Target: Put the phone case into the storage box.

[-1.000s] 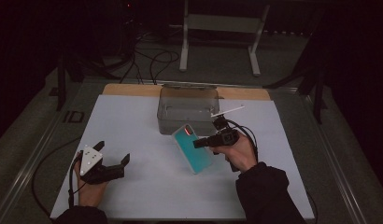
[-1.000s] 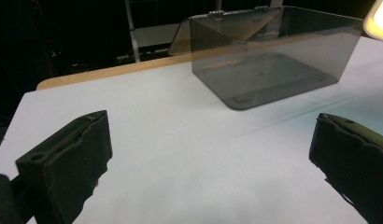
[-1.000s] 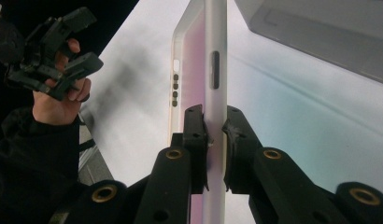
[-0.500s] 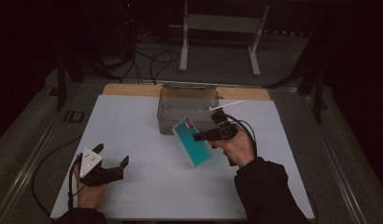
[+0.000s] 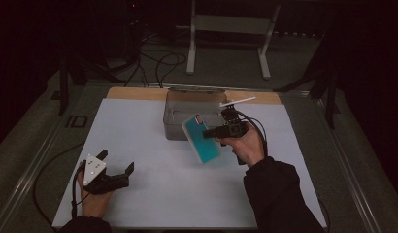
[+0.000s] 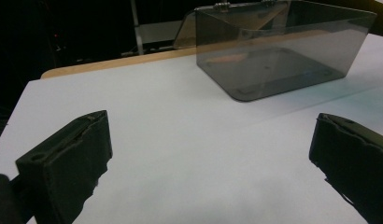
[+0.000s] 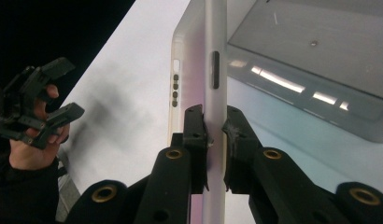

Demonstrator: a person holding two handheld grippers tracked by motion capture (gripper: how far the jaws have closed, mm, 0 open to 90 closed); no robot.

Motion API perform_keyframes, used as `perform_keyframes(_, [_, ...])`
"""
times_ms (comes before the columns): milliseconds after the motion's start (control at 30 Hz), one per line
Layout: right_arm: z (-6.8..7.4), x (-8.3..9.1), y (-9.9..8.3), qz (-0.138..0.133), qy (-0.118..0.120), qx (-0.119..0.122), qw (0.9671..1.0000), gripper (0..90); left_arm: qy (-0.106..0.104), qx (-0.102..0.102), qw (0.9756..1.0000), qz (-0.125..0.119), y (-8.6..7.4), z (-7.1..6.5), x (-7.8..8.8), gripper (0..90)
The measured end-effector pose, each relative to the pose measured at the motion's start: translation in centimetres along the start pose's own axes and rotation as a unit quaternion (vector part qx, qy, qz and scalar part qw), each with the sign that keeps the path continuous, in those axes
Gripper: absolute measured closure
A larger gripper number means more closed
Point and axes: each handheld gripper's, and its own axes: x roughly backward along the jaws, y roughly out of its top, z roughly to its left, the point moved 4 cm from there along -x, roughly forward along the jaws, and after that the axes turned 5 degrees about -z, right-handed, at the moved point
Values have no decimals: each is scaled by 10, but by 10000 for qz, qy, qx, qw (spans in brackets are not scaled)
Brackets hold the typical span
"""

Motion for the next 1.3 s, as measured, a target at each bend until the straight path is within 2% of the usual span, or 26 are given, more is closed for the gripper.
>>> perform_keyframes(1300, [-16, 1, 38, -270, -500, -241, 9981, 821, -24, -23, 10000, -44, 1, -3, 1, 3])
